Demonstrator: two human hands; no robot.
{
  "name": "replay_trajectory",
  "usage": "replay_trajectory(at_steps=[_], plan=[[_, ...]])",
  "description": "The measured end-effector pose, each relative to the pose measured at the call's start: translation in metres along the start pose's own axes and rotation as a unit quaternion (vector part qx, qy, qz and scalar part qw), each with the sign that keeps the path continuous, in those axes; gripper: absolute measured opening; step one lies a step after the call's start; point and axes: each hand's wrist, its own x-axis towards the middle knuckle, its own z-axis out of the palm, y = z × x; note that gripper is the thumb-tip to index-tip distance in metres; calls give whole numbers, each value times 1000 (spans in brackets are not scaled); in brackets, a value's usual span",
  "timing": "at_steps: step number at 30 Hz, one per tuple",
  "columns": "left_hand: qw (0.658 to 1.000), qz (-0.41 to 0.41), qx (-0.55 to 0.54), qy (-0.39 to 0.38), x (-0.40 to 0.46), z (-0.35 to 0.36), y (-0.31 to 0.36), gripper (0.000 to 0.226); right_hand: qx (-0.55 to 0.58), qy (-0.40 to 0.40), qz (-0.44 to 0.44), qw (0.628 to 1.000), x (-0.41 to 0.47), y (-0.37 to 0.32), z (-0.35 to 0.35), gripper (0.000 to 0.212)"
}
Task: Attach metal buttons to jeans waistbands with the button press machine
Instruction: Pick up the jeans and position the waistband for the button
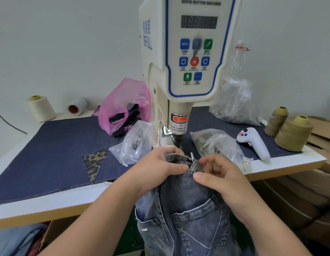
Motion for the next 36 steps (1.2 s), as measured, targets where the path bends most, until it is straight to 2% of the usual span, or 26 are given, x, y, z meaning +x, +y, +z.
replay_trajectory(at_steps=[3,6,12,15,17,18,20,21,23,24,26,29,32,34,36], plan=[[999,24,11,-28,-2,0,1,20,-20,-42,-38,998,1,-1,-3,60],[998,50,10,-38,-5,4,2,19,-40,-68,-60,995,3,-5,-2,65],[993,98,11,-60,-15,8,3,19,-6,-52,-74,996,0,-7,-3,50],[990,111,28,-82,-20,9,5,24,-6,3,-86,996,-3,-5,-1,45],[988,113,37,-94,-22,9,7,26,-104,70,-149,981,-6,-7,-1,47],[988,114,40,-100,-22,9,7,27,-186,87,-197,959,-8,-11,-2,49],[986,116,40,-112,-22,9,10,26,-268,49,-260,926,-8,-18,-7,42],[985,120,37,-117,-22,9,11,26,-247,-14,-255,935,-7,-22,-10,38],[983,132,24,-121,-22,8,14,22,-128,-161,-178,963,-6,-27,-13,36],[984,137,20,-115,-22,7,15,21,-70,-208,-128,967,-5,-28,-16,37],[986,137,31,-85,-19,4,14,22,-25,-251,-54,966,0,-26,-20,40],[992,108,53,-31,-15,5,8,22,-33,-244,-10,969,4,-21,-22,32],[996,68,58,14,-11,0,1,14,-3,-180,-1,984,6,-17,-18,15],[997,30,65,13,-9,-9,-3,13,56,-123,14,991,9,-16,-16,7],[997,-8,78,-7,-9,-18,-8,19,76,-81,22,994,14,-15,-13,11]])
